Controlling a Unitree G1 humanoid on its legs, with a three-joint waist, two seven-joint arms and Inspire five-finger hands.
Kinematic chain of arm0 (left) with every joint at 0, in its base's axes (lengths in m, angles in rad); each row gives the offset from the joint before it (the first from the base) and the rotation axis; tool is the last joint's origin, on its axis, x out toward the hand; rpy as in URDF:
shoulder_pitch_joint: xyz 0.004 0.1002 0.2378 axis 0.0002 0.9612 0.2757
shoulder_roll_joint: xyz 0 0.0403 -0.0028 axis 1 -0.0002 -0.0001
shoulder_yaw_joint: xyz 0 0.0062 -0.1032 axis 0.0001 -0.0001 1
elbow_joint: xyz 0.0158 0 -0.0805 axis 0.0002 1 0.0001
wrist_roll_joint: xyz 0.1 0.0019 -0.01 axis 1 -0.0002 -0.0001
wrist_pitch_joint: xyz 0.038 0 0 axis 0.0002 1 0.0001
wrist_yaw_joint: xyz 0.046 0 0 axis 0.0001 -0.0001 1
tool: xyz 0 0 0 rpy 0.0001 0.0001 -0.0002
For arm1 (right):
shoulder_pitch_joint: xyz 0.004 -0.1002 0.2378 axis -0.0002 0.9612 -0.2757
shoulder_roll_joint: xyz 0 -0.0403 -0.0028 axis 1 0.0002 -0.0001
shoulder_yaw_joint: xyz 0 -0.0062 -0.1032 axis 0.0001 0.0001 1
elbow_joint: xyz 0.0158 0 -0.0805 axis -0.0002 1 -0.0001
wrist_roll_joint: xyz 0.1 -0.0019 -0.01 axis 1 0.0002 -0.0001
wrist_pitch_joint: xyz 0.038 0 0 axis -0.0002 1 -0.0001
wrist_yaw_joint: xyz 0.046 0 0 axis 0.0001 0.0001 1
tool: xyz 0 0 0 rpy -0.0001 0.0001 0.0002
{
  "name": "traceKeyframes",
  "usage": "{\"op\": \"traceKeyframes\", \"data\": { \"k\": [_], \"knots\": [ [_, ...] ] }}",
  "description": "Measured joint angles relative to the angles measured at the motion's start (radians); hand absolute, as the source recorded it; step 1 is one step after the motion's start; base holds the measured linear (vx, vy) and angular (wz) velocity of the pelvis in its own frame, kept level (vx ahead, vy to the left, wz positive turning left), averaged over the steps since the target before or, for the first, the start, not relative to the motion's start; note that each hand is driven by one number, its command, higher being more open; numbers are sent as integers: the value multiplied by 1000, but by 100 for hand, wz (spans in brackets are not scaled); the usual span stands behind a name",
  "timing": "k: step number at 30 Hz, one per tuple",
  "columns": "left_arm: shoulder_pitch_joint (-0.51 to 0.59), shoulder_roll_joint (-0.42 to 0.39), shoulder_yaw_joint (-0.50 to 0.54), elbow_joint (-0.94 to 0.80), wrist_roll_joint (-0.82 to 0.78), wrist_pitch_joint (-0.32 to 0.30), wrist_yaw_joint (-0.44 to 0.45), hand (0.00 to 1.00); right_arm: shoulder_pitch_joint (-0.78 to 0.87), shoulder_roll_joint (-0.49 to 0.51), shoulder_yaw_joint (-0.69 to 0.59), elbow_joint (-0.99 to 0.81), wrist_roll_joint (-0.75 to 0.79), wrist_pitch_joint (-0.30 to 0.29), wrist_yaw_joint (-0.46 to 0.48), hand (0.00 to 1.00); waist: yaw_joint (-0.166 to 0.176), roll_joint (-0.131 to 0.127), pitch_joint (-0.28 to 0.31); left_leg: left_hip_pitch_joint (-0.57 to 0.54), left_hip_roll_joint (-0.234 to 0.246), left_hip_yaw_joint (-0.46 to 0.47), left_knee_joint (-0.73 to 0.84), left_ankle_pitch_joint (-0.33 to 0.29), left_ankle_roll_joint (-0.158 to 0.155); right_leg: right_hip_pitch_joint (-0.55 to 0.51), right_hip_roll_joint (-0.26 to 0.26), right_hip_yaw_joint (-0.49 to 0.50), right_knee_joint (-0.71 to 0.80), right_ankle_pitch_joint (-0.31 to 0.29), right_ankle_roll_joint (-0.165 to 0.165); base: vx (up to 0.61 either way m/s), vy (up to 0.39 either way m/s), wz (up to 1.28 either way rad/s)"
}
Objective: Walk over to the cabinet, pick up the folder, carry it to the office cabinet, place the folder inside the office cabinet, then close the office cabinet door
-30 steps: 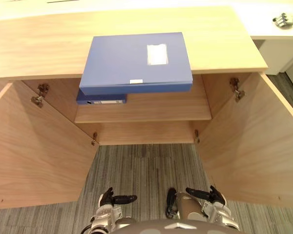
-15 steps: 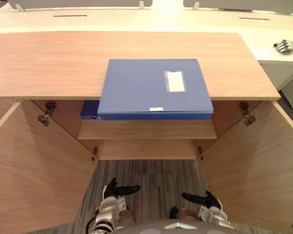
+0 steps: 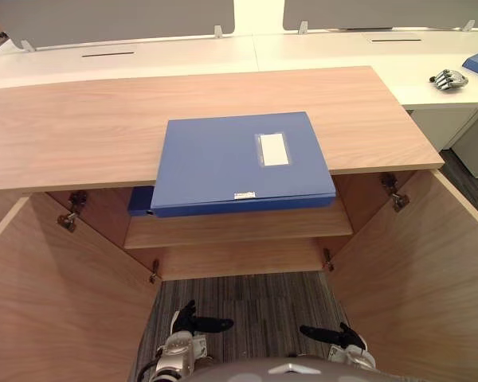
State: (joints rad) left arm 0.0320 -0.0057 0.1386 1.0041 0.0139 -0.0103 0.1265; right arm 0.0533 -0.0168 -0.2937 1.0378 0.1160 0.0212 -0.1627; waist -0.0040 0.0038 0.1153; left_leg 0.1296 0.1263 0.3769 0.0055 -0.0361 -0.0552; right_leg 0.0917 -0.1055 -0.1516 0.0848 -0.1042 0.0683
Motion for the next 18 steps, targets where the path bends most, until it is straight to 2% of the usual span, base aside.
{"op": "traceKeyframes", "data": {
  "k": [5,10,13,18],
  "knots": [
    [69,2,-8,-145,-5,-1,38,100,0,-1,2,0,1,-2,-7,100,-1,0,0,-15,-14,-37,-4,8,11,3,-7,-2,-38,34,4,-73,34,3],
    [199,25,-7,-528,-7,-17,87,100,7,-2,11,-4,0,-7,-19,100,3,-1,0,-24,-31,-85,-43,47,16,-4,-18,-23,-35,39,8,-125,37,23],
    [241,39,-6,-644,-42,-47,110,100,14,-3,11,-7,-4,-13,-22,100,14,2,-1,-10,-33,-90,-67,63,13,-3,-16,-24,-29,39,8,-92,16,5],
    [292,35,-16,-801,-51,-55,117,100,41,-9,47,-45,-6,-17,-22,100,31,2,-3,0,-34,-96,-87,74,14,-2,-16,-30,-25,38,8,-42,11,2]
  ]
}}
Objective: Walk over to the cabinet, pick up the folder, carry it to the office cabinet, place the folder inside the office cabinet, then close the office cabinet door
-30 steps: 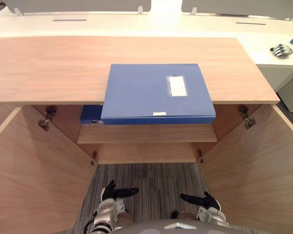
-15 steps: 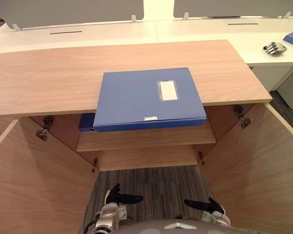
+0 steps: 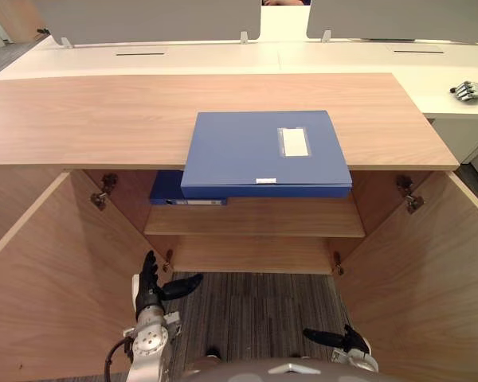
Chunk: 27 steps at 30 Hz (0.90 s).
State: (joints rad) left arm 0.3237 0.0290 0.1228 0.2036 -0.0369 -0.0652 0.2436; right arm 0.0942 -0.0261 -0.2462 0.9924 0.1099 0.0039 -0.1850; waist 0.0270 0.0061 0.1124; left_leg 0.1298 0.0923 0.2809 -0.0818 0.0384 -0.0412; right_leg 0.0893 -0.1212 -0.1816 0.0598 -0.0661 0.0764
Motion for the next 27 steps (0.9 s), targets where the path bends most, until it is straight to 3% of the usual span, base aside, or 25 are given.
{"op": "traceKeyframes", "data": {
  "k": [7,13,27],
  "knots": [
    [27,1,-27,-246,9,-16,8,100,18,0,3,-8,0,-1,2,100,18,-1,-8,5,0,-15,-2,1,0,18,0,-12,0,-6,1,0,1,6],
    [45,8,-31,-455,25,-84,22,100,20,-5,31,4,-1,-7,10,100,20,-4,-25,9,7,-20,3,-1,-2,17,4,-11,27,-27,1,-13,-5,2],
    [11,160,-43,-540,218,-89,62,100,4,-23,33,52,-40,-10,22,100,18,3,-44,9,24,-43,19,-6,-13,16,25,26,39,-41,-9,-5,-1,0]
  ]
}}
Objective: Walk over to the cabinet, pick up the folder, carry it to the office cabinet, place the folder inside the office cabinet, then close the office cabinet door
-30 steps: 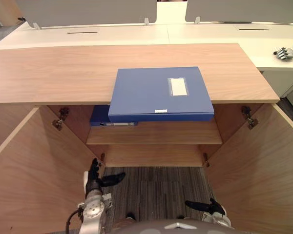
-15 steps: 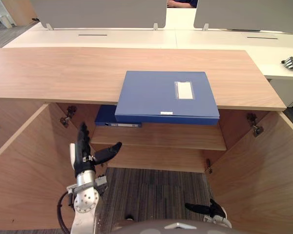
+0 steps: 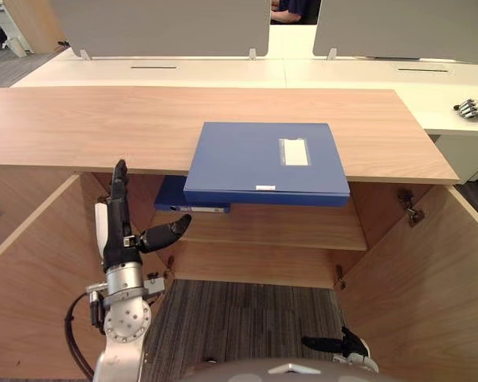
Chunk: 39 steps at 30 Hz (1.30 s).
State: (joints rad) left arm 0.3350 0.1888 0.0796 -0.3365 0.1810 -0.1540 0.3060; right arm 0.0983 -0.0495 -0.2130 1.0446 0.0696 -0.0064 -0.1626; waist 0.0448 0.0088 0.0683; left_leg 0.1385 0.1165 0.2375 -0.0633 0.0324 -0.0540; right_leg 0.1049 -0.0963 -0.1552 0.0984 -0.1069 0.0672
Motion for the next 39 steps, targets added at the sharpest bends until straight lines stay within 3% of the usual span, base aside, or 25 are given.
{"op": "traceKeyframes", "data": {
  "k": [5,29,39],
  "knots": [
    [-37,84,-46,-36,30,-14,-11,100,-6,-7,1,17,0,0,2,100,-6,0,0,0,0,2,5,-1,-1,-8,2,19,3,-1,-1,-44,13,-4],
    [-164,290,-218,-47,117,-42,-115,100,21,-55,17,51,-30,8,13,100,-56,5,-9,18,0,1,2,-12,-1,-16,6,55,7,3,-4,-8,5,-4],
    [-164,293,-234,28,291,-40,-114,100,33,-68,39,51,-30,19,12,100,-62,14,-19,26,-10,0,-18,-12,-1,6,3,51,-47,29,-4,0,0,0]
  ]
}}
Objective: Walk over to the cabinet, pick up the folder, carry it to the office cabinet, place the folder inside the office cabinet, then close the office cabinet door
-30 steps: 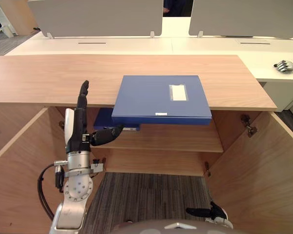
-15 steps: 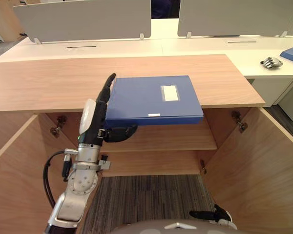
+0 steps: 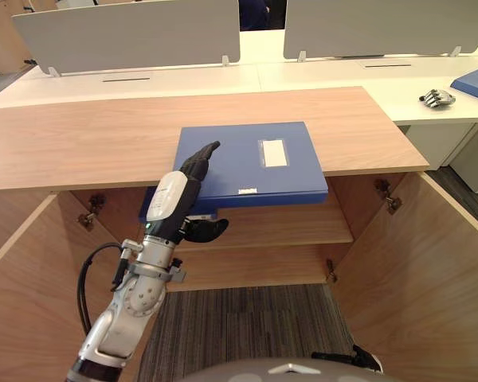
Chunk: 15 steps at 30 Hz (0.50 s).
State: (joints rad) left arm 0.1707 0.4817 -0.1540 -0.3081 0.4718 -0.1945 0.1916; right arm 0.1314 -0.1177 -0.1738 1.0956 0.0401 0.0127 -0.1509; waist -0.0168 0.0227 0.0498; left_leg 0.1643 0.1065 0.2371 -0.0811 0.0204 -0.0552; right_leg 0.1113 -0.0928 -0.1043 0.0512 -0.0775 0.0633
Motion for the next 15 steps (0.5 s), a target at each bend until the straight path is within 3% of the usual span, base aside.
{"op": "traceKeyframes", "data": {
  "k": [5,6,15],
  "knots": [
    [0,-16,0,12,98,11,46,100,0,1,1,0,0,0,-2,100,-6,-1,0,4,-6,-2,-5,0,0,10,-5,-5,-15,5,3,0,0,0],
    [-1,-22,0,20,122,12,56,0,0,1,1,0,0,0,-2,100,-8,-1,0,4,-6,-2,-5,0,0,11,-5,-5,-17,5,4,0,0,0],
    [-34,-78,-1,35,240,48,135,0,2,2,2,0,1,0,-5,100,-12,-3,0,4,-7,-1,-6,0,0,15,-6,-6,-32,16,7,-33,5,-1]
  ]
}}
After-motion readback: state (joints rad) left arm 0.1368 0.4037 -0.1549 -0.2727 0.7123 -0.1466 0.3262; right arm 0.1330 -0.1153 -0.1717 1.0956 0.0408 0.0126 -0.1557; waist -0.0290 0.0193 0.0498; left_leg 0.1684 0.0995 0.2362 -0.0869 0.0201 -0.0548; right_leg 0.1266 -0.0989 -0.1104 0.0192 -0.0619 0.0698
